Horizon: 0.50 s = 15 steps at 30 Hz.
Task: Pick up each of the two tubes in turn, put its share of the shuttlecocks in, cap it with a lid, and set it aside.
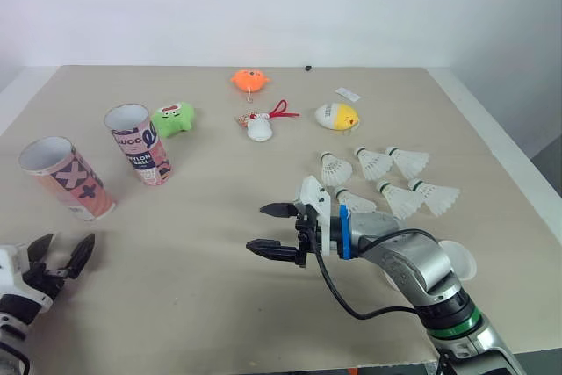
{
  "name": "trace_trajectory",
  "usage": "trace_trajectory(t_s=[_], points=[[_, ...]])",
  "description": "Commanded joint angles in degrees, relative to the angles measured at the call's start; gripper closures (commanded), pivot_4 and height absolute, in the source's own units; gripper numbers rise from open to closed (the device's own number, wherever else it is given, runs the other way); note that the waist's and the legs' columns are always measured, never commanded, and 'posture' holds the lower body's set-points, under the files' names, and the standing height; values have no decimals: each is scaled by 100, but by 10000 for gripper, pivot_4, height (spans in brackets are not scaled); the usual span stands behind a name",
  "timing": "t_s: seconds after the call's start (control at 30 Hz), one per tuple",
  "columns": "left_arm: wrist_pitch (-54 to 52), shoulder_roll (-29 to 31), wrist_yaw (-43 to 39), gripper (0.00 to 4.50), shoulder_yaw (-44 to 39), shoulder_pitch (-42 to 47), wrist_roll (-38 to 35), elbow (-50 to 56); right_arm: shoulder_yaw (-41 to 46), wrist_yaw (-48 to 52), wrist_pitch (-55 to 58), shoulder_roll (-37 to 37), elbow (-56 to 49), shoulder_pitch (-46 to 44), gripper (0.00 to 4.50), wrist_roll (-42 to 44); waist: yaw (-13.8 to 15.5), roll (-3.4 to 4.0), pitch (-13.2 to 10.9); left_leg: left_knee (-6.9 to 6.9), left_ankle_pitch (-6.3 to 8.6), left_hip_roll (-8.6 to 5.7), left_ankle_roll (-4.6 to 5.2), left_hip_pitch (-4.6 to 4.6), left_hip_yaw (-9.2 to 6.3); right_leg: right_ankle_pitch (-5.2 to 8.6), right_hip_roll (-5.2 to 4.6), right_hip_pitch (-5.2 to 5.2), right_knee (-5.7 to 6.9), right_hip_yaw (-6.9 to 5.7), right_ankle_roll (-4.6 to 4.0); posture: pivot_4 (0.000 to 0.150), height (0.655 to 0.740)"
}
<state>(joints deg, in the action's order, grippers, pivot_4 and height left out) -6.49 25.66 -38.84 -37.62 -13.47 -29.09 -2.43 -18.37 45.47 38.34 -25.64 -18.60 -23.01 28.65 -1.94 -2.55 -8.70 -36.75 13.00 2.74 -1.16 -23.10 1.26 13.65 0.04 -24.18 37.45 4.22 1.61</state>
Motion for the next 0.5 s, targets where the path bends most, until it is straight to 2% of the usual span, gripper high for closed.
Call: trace_trajectory(t_s=[0.03,0.23,0.5], points=[[195,212,-49,0,166,356,111,-293,124,-389,46,198,23,-121,812,-184,1,0,0,0,0,0,0,1,-1,0,0,0,2,0,0,1500,7400],[370,583,-238,0,376,810,291,-924,211,-689,109,365,72,-165,812,-346,0,0,0,-7,-3,0,-2,5,-2,-1,3,-2,23,0,-5,1500,7400],[574,778,-482,0,556,976,398,-1207,427,-886,258,637,54,-287,812,-240,-12,1,0,-7,-3,0,-3,5,-2,8,3,-14,50,1,-15,1500,7400]])
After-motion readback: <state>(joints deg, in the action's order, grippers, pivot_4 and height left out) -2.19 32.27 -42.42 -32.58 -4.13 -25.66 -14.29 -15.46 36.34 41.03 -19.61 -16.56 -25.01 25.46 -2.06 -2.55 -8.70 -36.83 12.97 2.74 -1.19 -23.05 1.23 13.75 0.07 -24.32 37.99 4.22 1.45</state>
